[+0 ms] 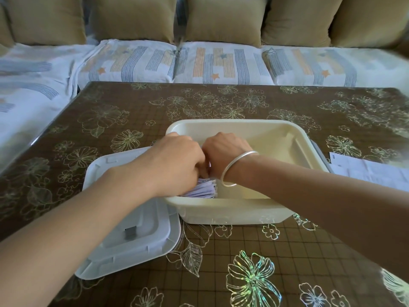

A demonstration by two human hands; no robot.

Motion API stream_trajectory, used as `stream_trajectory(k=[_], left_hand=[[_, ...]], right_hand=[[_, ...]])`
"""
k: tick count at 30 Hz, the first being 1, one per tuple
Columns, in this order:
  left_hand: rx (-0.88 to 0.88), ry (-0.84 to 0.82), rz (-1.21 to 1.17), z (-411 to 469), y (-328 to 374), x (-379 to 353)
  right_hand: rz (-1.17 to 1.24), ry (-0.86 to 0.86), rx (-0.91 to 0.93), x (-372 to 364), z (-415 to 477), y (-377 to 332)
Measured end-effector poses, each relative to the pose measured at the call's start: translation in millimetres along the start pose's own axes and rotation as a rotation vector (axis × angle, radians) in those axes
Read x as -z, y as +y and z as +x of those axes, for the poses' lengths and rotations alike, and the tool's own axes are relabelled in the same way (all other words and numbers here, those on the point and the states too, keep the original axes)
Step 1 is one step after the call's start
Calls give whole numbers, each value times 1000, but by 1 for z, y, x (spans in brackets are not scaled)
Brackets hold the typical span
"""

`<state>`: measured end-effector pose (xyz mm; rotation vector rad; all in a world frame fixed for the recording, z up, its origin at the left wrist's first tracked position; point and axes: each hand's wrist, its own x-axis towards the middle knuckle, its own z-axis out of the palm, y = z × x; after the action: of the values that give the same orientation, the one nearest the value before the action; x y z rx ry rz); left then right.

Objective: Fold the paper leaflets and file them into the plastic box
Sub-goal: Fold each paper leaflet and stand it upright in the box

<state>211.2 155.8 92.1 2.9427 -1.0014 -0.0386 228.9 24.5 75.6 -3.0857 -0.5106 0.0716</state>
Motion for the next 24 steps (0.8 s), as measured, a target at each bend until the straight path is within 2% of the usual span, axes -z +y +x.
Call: stream_trajectory(k=[3,5,9,13,15,17,19,22,24], left_hand=[[61,329,-196,-14,-13,3],[168,474,-320,-27,-21,8],[257,490,-399,-45,-25,11],[252,487,-433,-52,-11,13],[245,483,-454,-52,-3,13],[227,489,-483,-53,9,14],[184,488,-510,-52,27,14],[111,455,-553,-45,62,11],[63,440,-560,-39,88,12]], right_hand=[[45,13,46,-1,1,-3],[110,1,59,0,0,-4],[193,-25,115,-2,1,-3],[210,-55,151,3,-4,-2],[308,-36,129,12,-12,5],[456,69,93,27,-31,19],[519,247,41,41,-64,40],[581,515,-125,43,-126,82],[533,600,-285,30,-163,112]])
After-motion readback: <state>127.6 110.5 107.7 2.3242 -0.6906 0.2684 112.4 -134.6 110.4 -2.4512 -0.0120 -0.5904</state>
